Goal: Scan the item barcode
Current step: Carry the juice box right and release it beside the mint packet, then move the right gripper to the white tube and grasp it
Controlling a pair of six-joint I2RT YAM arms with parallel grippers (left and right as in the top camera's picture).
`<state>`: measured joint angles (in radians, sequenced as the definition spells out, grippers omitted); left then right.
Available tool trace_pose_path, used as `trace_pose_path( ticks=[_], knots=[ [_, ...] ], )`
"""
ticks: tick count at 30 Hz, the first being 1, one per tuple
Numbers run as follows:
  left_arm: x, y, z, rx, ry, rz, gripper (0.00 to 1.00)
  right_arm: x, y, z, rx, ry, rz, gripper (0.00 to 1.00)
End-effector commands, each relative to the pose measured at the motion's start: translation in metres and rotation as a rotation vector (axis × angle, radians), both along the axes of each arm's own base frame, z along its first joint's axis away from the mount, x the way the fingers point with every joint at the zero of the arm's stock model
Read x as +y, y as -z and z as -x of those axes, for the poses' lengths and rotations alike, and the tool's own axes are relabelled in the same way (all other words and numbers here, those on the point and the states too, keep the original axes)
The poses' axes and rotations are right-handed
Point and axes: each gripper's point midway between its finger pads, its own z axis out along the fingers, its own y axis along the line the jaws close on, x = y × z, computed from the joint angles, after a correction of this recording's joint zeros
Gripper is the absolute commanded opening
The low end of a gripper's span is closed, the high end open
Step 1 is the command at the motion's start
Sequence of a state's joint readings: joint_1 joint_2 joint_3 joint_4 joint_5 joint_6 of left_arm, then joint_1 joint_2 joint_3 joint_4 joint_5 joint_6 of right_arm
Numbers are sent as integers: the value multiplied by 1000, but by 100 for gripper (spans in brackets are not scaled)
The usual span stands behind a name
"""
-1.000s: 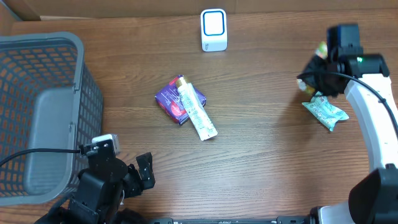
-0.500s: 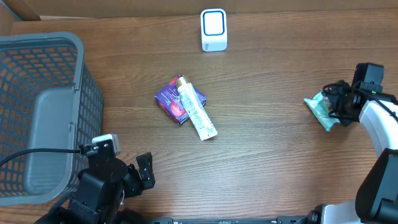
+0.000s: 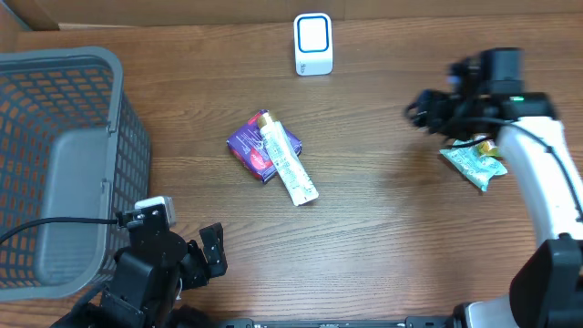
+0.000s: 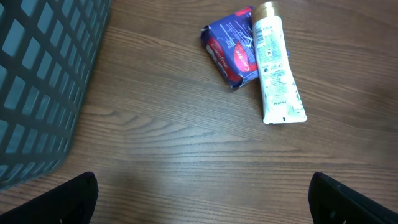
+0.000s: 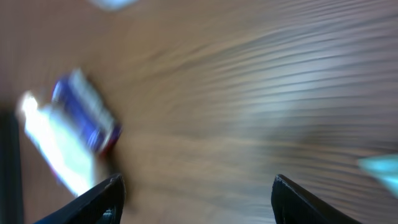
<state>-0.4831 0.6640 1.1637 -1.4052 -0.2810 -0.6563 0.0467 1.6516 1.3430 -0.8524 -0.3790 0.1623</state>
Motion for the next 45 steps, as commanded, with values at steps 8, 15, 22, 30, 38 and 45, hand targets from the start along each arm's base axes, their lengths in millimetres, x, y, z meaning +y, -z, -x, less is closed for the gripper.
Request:
trace_pose_path(
  ticks=[8, 15, 22, 30, 38, 45],
  knots=[
    [0, 0, -1, -2, -14, 7, 100, 139, 5, 42, -136, -526, 87, 80],
    [0, 0, -1, -2, -14, 7, 100, 175, 53, 59, -72, -685, 117, 80],
    [0, 0, -1, -2, -14, 7, 99, 204, 88, 74, -11, -766, 78, 79],
    [0, 0, -1, -2, -14, 7, 100, 234, 96, 79, -19, -801, -25, 79],
    [0, 0, -1, -2, -14, 7, 100, 235, 123, 79, 88, -715, -58, 58],
    [0, 0, -1, -2, -14, 7, 100, 240, 115, 77, 98, -698, -99, 21]
  ],
)
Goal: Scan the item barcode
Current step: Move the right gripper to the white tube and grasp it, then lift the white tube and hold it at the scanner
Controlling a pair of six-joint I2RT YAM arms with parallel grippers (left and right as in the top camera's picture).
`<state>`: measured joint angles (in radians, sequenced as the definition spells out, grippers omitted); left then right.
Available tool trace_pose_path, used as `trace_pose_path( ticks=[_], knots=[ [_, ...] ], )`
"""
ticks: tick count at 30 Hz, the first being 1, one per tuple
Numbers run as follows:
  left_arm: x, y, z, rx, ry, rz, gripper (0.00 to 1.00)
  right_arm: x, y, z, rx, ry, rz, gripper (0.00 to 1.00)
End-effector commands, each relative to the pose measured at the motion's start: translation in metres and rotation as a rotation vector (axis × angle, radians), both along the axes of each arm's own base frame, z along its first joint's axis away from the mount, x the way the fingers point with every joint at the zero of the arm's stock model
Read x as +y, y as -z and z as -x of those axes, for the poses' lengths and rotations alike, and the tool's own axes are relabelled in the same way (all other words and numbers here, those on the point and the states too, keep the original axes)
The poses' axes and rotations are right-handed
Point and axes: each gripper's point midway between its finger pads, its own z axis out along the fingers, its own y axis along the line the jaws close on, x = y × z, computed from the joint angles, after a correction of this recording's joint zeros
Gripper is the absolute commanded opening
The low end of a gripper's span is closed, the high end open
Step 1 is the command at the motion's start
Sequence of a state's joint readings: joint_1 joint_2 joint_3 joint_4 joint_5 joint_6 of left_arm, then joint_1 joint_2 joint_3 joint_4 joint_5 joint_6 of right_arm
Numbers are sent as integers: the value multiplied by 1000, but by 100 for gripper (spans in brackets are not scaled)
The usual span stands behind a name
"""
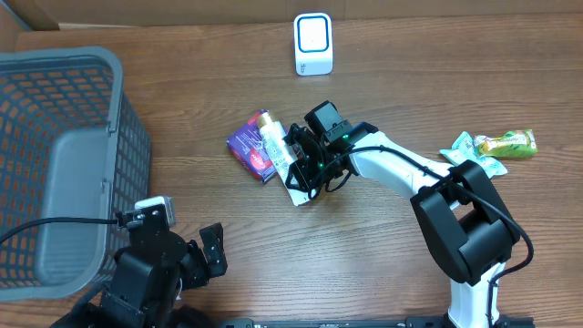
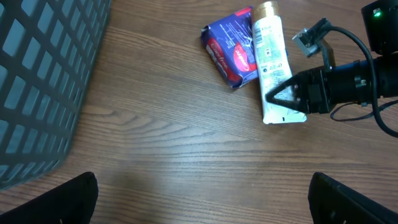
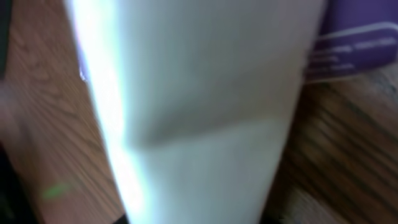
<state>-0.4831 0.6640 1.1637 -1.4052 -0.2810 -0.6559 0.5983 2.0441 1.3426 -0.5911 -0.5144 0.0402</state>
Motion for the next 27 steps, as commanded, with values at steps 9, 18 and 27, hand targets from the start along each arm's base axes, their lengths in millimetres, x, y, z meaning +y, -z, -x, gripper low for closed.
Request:
trace_pose_path(
  ticks=[9, 18, 27],
  knots=[
    [0, 0, -1, -2, -14, 7, 100, 2, -73, -5, 65, 7, -167, 4],
    [0, 0, -1, -2, -14, 7, 100, -40, -201, 8, -99, -75, -419, 4],
    [0, 0, -1, -2, -14, 7, 100, -76, -298, 45, -325, -148, -591, 3]
  ],
)
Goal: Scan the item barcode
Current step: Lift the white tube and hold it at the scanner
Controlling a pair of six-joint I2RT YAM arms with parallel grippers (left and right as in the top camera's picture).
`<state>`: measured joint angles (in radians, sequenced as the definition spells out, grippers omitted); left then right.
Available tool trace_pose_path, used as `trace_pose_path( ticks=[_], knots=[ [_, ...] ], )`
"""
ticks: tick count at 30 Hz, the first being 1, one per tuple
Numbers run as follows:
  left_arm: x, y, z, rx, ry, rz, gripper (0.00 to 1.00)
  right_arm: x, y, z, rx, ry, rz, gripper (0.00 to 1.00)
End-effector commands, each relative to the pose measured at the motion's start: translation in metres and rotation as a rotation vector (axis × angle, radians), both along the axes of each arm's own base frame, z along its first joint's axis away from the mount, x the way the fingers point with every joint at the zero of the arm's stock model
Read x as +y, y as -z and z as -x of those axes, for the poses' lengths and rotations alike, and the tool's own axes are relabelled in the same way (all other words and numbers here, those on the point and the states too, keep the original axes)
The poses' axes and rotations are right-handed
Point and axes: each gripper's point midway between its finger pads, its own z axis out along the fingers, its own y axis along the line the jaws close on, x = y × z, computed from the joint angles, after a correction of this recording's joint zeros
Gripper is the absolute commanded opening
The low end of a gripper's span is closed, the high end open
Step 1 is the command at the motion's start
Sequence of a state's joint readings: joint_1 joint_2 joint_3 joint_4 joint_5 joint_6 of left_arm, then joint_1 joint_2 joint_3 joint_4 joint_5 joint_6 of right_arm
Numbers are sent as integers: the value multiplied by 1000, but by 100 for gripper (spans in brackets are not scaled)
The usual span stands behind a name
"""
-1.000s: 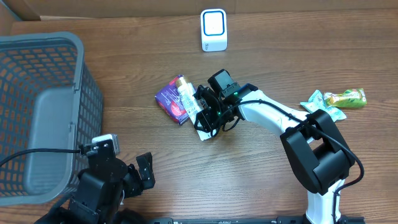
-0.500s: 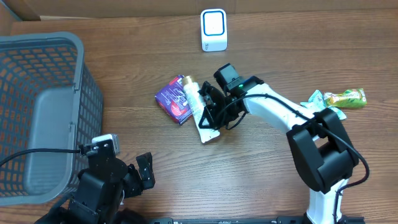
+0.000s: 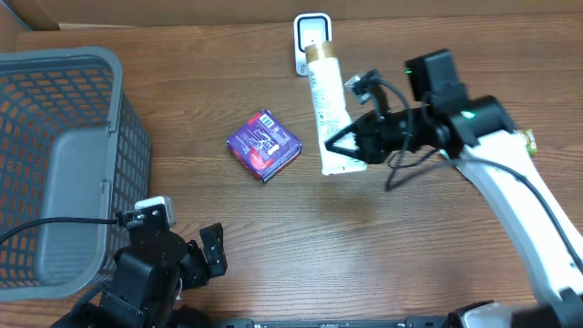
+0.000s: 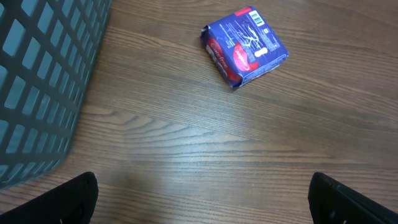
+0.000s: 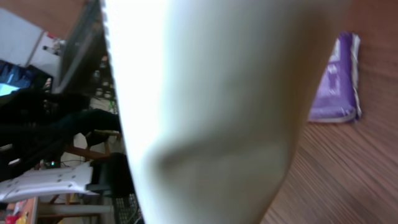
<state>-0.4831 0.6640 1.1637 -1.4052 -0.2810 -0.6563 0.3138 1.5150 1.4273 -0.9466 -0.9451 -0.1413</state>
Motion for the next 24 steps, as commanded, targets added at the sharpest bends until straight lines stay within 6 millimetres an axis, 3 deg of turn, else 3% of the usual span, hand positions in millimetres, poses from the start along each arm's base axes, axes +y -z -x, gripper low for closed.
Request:
trace_pose_path(
  ticks=[1, 6, 13, 22, 24],
  knots=[
    [0, 0, -1, -2, -14, 7, 100, -1, -60, 26, -167, -99, -145, 3],
    [0, 0, -1, -2, -14, 7, 100, -7, -93, 48, -189, -170, -279, 3],
    [0, 0, -1, -2, -14, 7, 100, -7, -102, 55, -160, -222, -354, 3],
    [0, 0, -1, -1, -14, 6, 99, -6, -117, 38, -140, -169, -375, 3],
    [0, 0, -1, -2, -14, 7, 100, -6, -116, 25, -129, -100, -347, 3]
  ],
)
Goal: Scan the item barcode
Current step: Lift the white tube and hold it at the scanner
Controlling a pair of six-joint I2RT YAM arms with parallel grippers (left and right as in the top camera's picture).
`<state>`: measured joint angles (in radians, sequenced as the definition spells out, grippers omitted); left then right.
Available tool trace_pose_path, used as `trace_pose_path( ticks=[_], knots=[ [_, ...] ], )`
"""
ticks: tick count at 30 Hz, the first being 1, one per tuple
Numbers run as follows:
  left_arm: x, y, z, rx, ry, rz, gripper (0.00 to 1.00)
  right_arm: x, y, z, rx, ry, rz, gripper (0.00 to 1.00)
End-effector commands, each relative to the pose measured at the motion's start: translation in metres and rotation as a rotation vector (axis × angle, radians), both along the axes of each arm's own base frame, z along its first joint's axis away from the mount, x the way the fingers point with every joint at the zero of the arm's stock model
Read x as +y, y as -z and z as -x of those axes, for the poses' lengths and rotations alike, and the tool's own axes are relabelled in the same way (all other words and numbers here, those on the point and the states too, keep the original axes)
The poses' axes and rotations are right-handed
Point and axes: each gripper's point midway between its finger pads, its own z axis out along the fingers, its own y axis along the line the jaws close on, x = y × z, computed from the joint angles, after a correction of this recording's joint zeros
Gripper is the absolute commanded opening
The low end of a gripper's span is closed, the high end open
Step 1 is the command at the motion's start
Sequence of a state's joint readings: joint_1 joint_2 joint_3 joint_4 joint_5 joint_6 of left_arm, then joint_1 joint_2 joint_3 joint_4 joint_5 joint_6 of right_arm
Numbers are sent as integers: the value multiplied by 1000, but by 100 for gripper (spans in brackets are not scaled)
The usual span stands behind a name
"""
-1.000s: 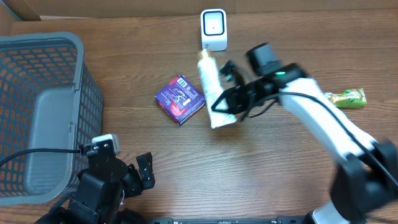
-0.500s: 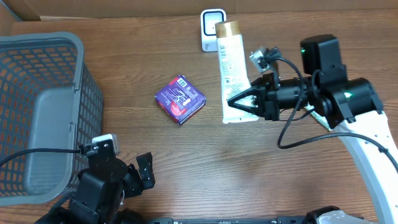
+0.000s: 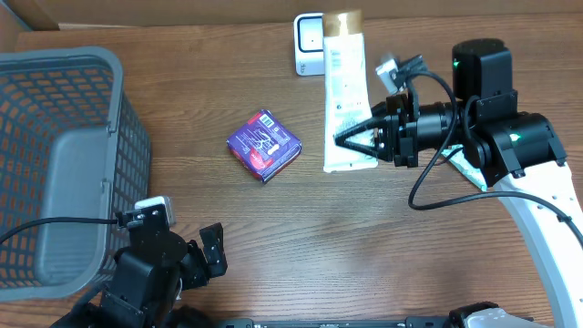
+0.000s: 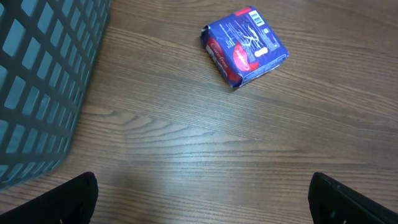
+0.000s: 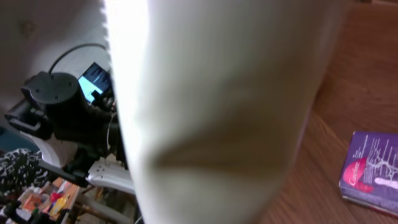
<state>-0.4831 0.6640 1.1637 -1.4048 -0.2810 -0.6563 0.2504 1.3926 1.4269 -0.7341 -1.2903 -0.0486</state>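
Observation:
My right gripper is shut on the flat end of a white tube with a gold cap, held up off the table. The tube's cap end lies beside the white barcode scanner at the table's back edge. Seen from the right wrist, the tube fills the frame and hides the fingers. A purple packet lies flat on the table, also in the left wrist view as the purple packet. My left gripper rests open near the table's front left, nothing between its fingers.
A grey mesh basket stands at the left, its wall close to my left gripper. A green snack pouch lies at the right, mostly hidden behind my right arm.
My right gripper has raised the tube a little higher and to the right, so its cap end now sits beside the scanner rather than over it. The left arm has not moved.
First the tube lay across the purple packet while my right gripper was off at the right by the green pouch. Then that gripper was at the tube's flat end. Later it held the tube up over the scanner, and now beside it.

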Motion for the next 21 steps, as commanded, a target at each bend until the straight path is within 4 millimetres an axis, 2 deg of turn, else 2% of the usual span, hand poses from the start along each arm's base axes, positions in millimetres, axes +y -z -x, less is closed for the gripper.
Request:
trace_pose_path(
  ticks=[1, 6, 11, 16, 18, 21],
  knots=[
    [0, 0, -1, -2, -14, 7, 100, -2, -16, -14, 46, 91, 7, 3],
    [0, 0, -1, -2, -14, 7, 100, -16, -7, -71, 20, 410, 149, 3],
    [0, 0, -1, -1, -14, 6, 100, -29, -9, -118, 7, 569, 326, 3],
    [0, 0, -1, -1, -14, 6, 100, -35, -6, -175, -32, 731, 484, 3],
    [0, 0, -1, -1, -14, 6, 100, -35, 5, -195, -71, 787, 557, 3],
    [0, 0, -1, -2, -14, 7, 99, -39, 36, -225, -153, 933, 748, 3]
  ],
)
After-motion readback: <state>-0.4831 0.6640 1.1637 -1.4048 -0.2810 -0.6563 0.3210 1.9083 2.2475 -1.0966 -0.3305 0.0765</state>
